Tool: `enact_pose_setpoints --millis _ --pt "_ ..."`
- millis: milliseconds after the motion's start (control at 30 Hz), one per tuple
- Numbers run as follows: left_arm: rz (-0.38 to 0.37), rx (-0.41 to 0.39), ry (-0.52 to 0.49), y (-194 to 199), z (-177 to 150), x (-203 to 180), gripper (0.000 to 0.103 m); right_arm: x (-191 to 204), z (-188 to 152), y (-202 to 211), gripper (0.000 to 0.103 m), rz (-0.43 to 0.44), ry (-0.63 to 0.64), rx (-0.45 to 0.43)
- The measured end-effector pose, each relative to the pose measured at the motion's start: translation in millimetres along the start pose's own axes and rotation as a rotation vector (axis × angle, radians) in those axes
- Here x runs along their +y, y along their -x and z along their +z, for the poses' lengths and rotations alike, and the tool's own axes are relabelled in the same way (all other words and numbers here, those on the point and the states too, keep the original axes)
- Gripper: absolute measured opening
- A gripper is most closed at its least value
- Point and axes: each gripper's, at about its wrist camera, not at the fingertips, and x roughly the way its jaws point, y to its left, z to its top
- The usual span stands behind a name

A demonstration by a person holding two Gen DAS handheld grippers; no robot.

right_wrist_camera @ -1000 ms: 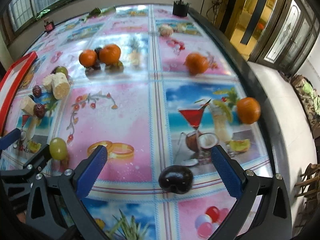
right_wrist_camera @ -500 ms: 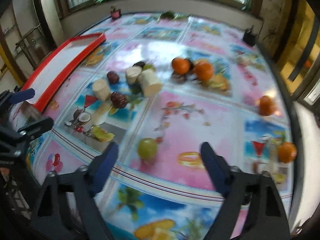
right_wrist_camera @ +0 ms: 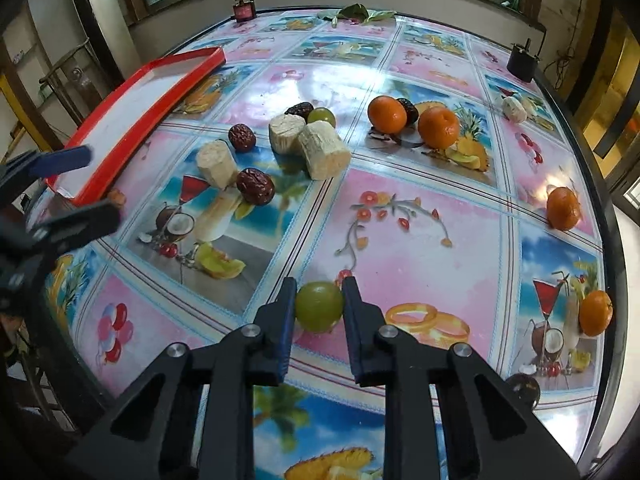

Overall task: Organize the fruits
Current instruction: 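Grasp a green grape with the right tool while the left tool grasps a white round slice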

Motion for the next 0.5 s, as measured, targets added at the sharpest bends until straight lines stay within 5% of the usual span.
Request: enact_pose_setpoints --millis 167,400,500 --pt "-0.050 0.056 0.020 -26.7 19.9 -5.2 0.092 -2.9 -2.9 4.8 0.024 0.003 -0.001 -0.005" --pt "-0.073 0.117 0.083 -53.9 25.9 -3.8 0.056 -13.4 -6.2 5.4 0.024 0.024 -0.050 -0.003" --pt "-0.080 0.135 0.123 -61.8 25.9 0.0 0.049 -16.5 -7.0 5.1 0.024 0.030 -0.061 -0.002"
